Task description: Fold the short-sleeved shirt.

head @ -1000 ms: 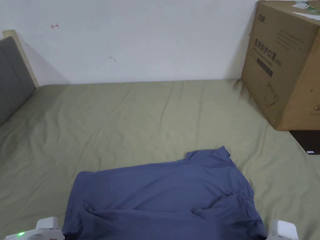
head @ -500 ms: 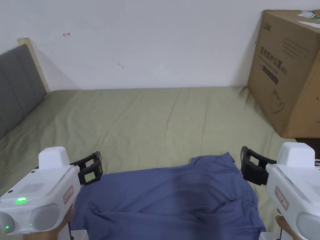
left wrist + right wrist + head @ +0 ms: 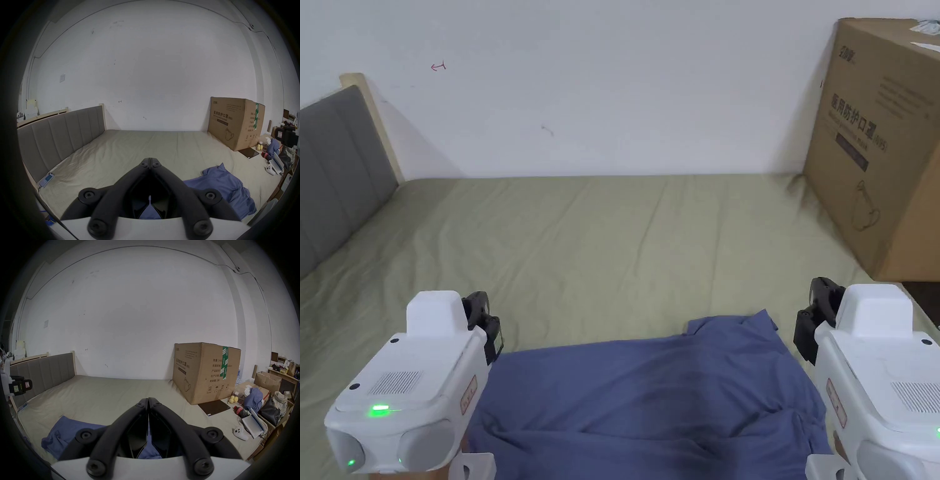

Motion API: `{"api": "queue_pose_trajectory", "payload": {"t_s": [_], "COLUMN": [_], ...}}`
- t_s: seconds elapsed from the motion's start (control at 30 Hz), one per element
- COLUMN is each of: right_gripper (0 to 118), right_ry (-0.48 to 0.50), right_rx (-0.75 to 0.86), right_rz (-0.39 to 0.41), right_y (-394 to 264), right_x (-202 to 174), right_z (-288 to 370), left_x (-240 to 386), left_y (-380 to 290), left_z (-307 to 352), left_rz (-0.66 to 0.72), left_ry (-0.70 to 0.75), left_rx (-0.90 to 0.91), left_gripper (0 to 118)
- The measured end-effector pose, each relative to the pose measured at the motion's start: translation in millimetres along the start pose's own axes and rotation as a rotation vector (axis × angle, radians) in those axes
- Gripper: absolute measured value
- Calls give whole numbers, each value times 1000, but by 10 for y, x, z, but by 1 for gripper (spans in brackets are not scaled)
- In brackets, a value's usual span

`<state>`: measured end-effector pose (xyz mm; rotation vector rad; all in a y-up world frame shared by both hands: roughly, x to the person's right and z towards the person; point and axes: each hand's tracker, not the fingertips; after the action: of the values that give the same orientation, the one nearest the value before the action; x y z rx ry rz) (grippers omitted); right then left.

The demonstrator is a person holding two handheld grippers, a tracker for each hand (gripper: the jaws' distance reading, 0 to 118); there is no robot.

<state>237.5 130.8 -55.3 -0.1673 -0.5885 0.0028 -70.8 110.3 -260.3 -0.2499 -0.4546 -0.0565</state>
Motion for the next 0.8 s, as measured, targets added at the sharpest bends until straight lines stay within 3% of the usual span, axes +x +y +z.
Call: {"api": "queue_pose_trajectory", "payload": {"t_s": [0.27,0.53,0.6,0.7,0.77,0.8], "right_gripper": [0,0,0,0,0,0], "right_ry": [17,11,4,0,-3,-4], "right_rx": [-34,-102,-121,-150,-167,-176], "right_rz": [15,20,22,18,22,23], "right_y": [-6,-161,-224,-304,-354,-384], "right_x": [-74,-81,-68,-47,-34,-24], "right_z": [-499,-1078,-1202,-1349,-1432,-1475], "left_x": [-372,-848,-938,-1006,-1010,-1021], "left_y": [-66,-576,-740,-972,-1119,-1185], "left_z": [-1115,-2465,-2726,-3009,-3086,-3129], "left_rz": [56,140,161,141,99,82], "left_ry": [-32,-43,-15,19,59,70], "left_rx": [-341,-656,-717,-816,-840,-851], "left_gripper": [0,0,15,68,89,91]}}
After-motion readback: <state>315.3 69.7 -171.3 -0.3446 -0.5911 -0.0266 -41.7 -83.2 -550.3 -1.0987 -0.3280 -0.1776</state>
